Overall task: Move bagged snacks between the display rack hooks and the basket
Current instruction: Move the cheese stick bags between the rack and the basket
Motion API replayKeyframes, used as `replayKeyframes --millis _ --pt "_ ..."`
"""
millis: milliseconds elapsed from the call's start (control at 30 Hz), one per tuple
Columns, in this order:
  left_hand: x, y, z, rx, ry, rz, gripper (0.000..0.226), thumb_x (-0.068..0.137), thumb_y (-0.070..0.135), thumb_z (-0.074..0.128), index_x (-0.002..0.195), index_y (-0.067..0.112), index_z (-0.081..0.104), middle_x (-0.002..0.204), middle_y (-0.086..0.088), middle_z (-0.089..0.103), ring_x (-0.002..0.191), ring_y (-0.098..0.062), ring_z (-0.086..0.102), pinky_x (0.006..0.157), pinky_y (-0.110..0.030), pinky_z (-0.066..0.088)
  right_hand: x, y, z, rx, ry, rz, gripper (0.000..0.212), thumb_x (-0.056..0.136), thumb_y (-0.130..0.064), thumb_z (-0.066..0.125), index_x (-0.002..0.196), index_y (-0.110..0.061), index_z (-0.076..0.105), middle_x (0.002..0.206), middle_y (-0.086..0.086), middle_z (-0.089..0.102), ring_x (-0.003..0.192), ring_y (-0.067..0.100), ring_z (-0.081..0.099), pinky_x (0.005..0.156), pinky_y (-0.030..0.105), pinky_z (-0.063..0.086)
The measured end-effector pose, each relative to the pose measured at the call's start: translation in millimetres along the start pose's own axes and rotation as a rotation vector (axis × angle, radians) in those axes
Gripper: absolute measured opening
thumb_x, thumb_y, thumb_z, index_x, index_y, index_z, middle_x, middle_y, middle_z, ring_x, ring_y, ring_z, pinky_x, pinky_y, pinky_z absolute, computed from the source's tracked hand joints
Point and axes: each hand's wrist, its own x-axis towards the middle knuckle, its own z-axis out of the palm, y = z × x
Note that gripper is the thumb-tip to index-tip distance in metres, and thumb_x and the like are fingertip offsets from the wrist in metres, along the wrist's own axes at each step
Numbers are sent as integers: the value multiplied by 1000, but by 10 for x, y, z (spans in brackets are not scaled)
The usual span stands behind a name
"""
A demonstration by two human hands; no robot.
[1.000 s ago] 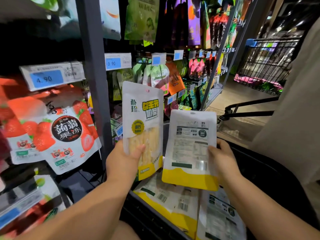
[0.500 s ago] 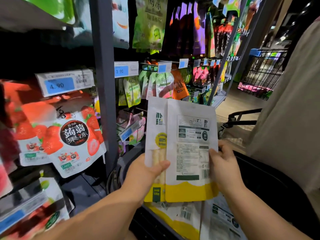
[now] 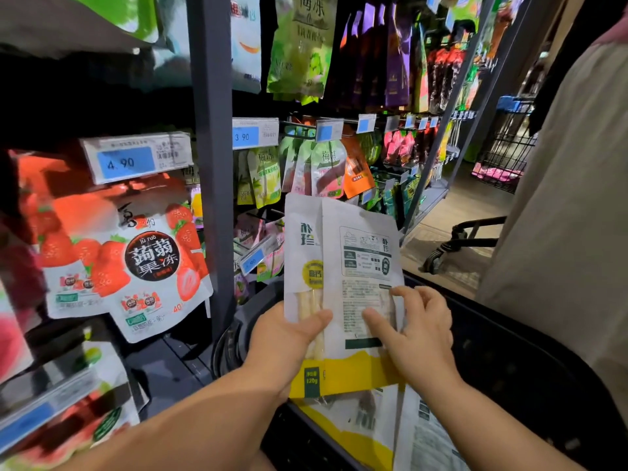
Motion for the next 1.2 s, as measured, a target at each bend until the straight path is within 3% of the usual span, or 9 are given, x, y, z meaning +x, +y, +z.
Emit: replayKeyframes --millis 200,367,500,567,733,867,1000,1100,1200 --pt "14 -42 -25 -32 -24 6 26 84 1 69 109 4 69 103 -16 74 97 -35 71 94 -55 52 -78 -7 176 127 -181 -90 62 90 -70 35 146 -45 31 128 -9 51 123 11 44 100 37 42" --pt "26 -106 -48 37 -73 9 37 75 12 81 110 10 70 104 -15 74 98 -35 71 94 -56 51 -181 -150 184 489 -282 -136 39 94 -54 51 130 -59 34 116 -36 61 109 -16 55 90 12 49" --pt "41 -115 -46 110 -80 12 40 72 22 83 109 15 71 102 -10 75 96 -31 72 92 -54 53 -248 -263 122 581 -336 -50 51 73 -75 63 110 -71 29 102 -42 61 98 -18 59 74 4 47" --pt "35 -109 -39 120 -77 3 32 79 16 80 109 14 70 101 -10 75 95 -31 72 92 -54 54 -251 -279 93 570 -341 -40 52 68 -71 66 106 -68 31 100 -37 60 96 -13 60 74 7 46" --pt "28 -74 -43 99 -49 35 24 81 8 75 104 11 71 97 -11 76 91 -30 73 87 -47 56 -182 -151 88 591 -226 -58 42 97 -38 57 135 -50 44 111 -37 60 102 -16 57 81 7 46" --pt "37 -62 -77 127 -21 34 23 82 7 74 105 9 70 97 -12 76 91 -31 73 87 -49 56 -139 -68 75 564 -112 -63 26 102 -20 49 110 -41 62 93 -24 70 92 -8 63 71 7 46" --pt "64 -33 -88 282 73 106 32 73 29 83 101 19 71 94 -2 77 88 -23 73 86 -46 56 -59 -19 -3 595 -64 -42 23 102 -17 49 100 -30 67 87 -10 73 87 3 68 73 19 50" --pt "59 23 -101 477 234 199 17 82 25 77 97 21 68 89 5 72 81 -12 67 71 -27 51 4 12 -120 689 -64 -42 20 100 -30 54 94 -24 72 91 -1 75 91 19 70 86 46 55" --pt "45 73 -131 521 313 244 14 84 28 74 93 27 63 85 10 67 77 -9 61 62 -18 42 -16 -6 -265 847 -97 -89 44 75 -68 67 97 -30 74 99 6 75 94 24 71 83 43 57"
